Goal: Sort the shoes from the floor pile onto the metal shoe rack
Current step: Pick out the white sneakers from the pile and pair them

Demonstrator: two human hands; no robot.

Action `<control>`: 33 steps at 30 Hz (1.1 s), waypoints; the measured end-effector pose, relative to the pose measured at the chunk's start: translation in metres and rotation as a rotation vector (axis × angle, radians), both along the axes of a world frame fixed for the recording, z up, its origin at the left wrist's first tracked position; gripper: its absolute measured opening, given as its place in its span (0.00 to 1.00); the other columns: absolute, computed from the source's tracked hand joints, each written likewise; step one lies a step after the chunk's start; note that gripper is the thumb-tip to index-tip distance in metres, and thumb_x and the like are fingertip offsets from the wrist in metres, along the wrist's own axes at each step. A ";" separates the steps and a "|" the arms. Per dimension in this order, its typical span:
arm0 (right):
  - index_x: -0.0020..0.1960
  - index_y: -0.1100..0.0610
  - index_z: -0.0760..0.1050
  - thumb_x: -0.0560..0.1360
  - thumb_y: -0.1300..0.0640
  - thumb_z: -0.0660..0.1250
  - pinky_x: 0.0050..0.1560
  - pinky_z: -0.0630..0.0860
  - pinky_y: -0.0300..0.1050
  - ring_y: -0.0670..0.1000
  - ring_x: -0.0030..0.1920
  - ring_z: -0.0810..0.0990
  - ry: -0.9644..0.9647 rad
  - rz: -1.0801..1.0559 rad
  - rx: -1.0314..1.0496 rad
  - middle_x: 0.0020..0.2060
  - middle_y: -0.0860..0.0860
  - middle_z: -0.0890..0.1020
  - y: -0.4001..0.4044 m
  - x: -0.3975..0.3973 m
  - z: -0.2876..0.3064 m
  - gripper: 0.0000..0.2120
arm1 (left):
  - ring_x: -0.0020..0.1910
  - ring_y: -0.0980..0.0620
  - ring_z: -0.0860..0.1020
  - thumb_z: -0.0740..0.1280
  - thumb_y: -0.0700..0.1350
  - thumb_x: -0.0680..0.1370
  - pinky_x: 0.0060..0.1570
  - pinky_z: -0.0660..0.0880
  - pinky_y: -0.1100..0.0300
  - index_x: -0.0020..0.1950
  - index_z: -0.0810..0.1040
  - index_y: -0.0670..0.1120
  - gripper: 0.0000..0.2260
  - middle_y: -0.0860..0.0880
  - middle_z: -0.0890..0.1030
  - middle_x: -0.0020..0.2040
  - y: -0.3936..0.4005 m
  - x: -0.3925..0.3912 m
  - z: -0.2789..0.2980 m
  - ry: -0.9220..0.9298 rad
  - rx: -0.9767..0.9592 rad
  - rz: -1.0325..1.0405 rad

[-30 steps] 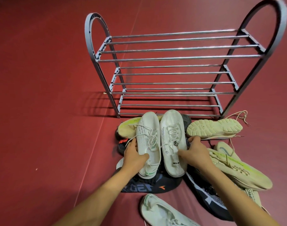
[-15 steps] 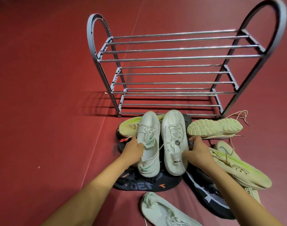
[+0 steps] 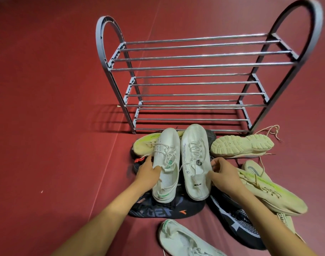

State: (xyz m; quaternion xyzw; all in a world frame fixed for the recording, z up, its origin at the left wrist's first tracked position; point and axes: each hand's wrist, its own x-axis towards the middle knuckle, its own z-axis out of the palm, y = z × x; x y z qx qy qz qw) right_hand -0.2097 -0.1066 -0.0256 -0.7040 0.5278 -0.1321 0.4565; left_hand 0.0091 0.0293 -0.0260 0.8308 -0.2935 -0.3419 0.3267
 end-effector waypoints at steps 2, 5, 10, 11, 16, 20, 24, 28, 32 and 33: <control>0.46 0.56 0.75 0.69 0.66 0.67 0.39 0.74 0.46 0.51 0.38 0.77 -0.009 -0.005 0.010 0.39 0.51 0.81 0.000 -0.002 -0.003 0.08 | 0.36 0.59 0.80 0.62 0.41 0.80 0.29 0.72 0.70 0.71 0.69 0.50 0.19 0.57 0.79 0.46 0.001 -0.003 0.000 -0.018 -0.025 0.026; 0.45 0.57 0.74 0.69 0.67 0.65 0.40 0.74 0.49 0.51 0.38 0.76 -0.030 -0.017 0.030 0.39 0.53 0.81 -0.003 -0.004 -0.007 0.08 | 0.44 0.57 0.81 0.65 0.41 0.78 0.40 0.74 0.64 0.72 0.71 0.48 0.21 0.59 0.80 0.48 0.004 -0.005 -0.005 -0.039 -0.073 0.054; 0.44 0.58 0.74 0.69 0.66 0.65 0.40 0.75 0.52 0.52 0.37 0.76 -0.054 -0.026 0.063 0.38 0.55 0.81 -0.007 -0.006 -0.015 0.06 | 0.46 0.59 0.82 0.69 0.39 0.75 0.49 0.78 0.60 0.69 0.74 0.47 0.22 0.56 0.82 0.51 0.005 -0.011 -0.007 -0.057 -0.149 0.105; 0.43 0.58 0.74 0.69 0.66 0.65 0.39 0.74 0.51 0.52 0.37 0.76 -0.061 -0.033 0.075 0.38 0.55 0.81 -0.007 -0.007 -0.016 0.06 | 0.46 0.59 0.81 0.69 0.39 0.75 0.47 0.77 0.63 0.68 0.75 0.47 0.21 0.56 0.82 0.51 0.005 -0.012 -0.006 -0.056 -0.155 0.112; 0.43 0.60 0.74 0.68 0.68 0.65 0.37 0.72 0.50 0.53 0.36 0.75 -0.090 -0.054 0.130 0.35 0.54 0.79 -0.006 -0.007 -0.014 0.06 | 0.45 0.63 0.80 0.70 0.37 0.74 0.39 0.73 0.75 0.65 0.77 0.47 0.19 0.58 0.81 0.48 0.005 -0.016 -0.002 -0.058 -0.191 0.137; 0.43 0.60 0.74 0.65 0.69 0.62 0.38 0.73 0.51 0.54 0.36 0.76 -0.095 -0.076 0.159 0.36 0.55 0.79 -0.009 -0.007 -0.012 0.09 | 0.44 0.66 0.79 0.69 0.36 0.75 0.38 0.73 0.77 0.65 0.77 0.46 0.19 0.59 0.81 0.47 0.005 -0.018 -0.004 -0.060 -0.206 0.146; 0.42 0.58 0.74 0.64 0.69 0.60 0.37 0.71 0.49 0.53 0.36 0.74 -0.084 -0.097 0.158 0.35 0.53 0.78 -0.014 -0.005 -0.012 0.11 | 0.44 0.66 0.79 0.69 0.35 0.75 0.38 0.74 0.76 0.65 0.77 0.45 0.19 0.60 0.80 0.46 0.005 -0.020 -0.005 -0.048 -0.220 0.168; 0.42 0.58 0.74 0.64 0.69 0.59 0.36 0.71 0.50 0.53 0.35 0.74 -0.076 -0.110 0.143 0.34 0.53 0.78 -0.014 -0.004 -0.016 0.11 | 0.45 0.65 0.80 0.70 0.35 0.74 0.39 0.76 0.74 0.65 0.77 0.45 0.20 0.55 0.82 0.48 0.006 -0.022 -0.005 -0.025 -0.255 0.194; 0.43 0.58 0.75 0.65 0.70 0.60 0.37 0.71 0.49 0.53 0.36 0.75 -0.069 -0.109 0.125 0.36 0.54 0.79 -0.013 -0.005 -0.015 0.12 | 0.47 0.59 0.82 0.72 0.36 0.72 0.47 0.79 0.67 0.65 0.77 0.44 0.22 0.52 0.84 0.51 0.006 -0.022 -0.009 -0.037 -0.277 0.205; 0.43 0.58 0.75 0.65 0.71 0.60 0.37 0.71 0.48 0.52 0.37 0.75 -0.066 -0.108 0.122 0.36 0.53 0.79 -0.013 -0.005 -0.014 0.12 | 0.48 0.57 0.83 0.73 0.36 0.71 0.50 0.81 0.62 0.65 0.77 0.44 0.22 0.51 0.84 0.51 0.006 -0.022 -0.010 -0.038 -0.279 0.205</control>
